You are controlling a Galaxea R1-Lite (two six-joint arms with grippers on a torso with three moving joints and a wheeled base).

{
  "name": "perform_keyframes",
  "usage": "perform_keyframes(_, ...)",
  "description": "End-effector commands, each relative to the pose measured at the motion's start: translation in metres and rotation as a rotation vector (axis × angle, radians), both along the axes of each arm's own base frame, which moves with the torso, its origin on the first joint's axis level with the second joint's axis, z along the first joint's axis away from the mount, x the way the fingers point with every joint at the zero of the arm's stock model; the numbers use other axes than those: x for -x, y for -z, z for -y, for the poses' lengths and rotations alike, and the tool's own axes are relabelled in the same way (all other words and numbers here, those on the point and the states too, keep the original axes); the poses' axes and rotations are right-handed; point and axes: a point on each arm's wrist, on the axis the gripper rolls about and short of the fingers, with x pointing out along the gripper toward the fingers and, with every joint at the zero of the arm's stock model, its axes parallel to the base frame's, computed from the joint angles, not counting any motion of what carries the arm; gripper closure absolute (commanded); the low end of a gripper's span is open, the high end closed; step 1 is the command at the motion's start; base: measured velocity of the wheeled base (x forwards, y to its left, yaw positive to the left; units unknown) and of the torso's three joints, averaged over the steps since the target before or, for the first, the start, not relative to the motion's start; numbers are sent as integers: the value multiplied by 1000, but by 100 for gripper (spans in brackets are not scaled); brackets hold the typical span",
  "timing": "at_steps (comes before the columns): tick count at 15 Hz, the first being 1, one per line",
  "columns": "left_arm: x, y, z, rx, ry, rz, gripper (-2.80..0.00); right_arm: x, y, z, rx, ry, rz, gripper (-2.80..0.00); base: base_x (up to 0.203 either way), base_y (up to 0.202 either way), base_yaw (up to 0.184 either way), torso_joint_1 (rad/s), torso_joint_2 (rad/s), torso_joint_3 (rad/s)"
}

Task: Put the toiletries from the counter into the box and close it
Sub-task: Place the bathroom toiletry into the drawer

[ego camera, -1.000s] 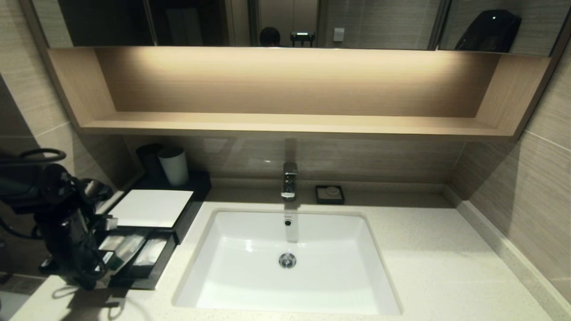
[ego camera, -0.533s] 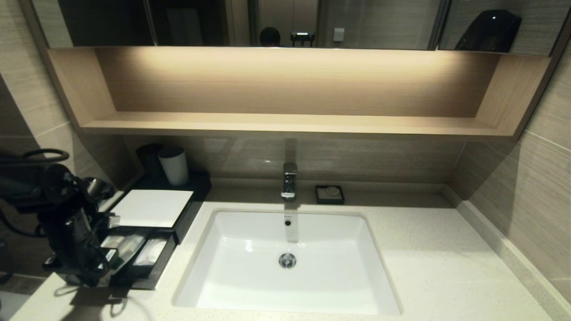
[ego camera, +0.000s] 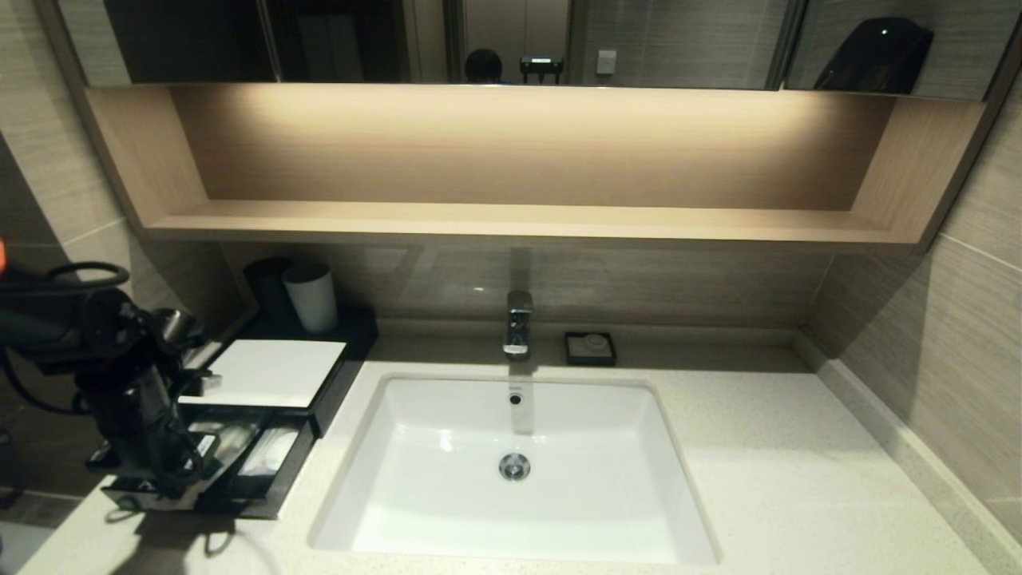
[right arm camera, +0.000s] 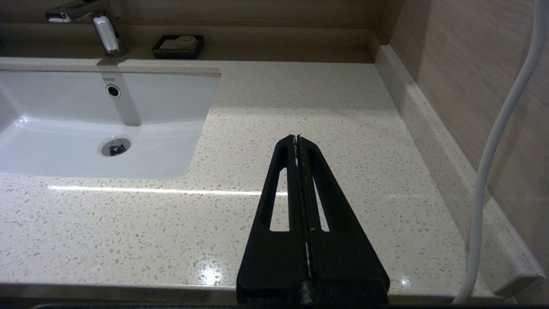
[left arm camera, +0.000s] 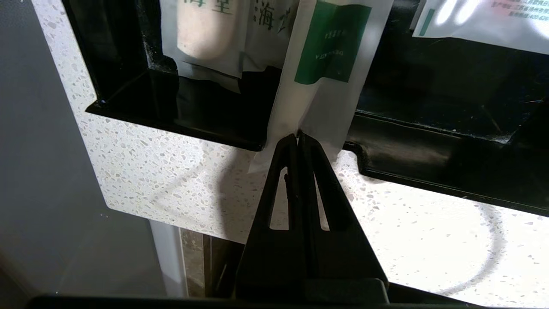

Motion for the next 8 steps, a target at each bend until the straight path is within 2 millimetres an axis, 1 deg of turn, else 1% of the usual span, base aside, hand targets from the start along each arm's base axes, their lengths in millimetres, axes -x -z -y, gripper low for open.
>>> perform_keyframes(1,-1,3,1,1,3,-13,0,0,0,0,0,0,2,0,0,0,0,0,0,0)
perform_keyframes(5,-3,7,0,2,3,-16,0,0,0,0,0,0,2,0,0,0,0,0,0,0)
perform_keyframes(8,-10,5,-1,-2,-1,5,0,0,0,0,0,0,2,0,0,0,0,0,0,0)
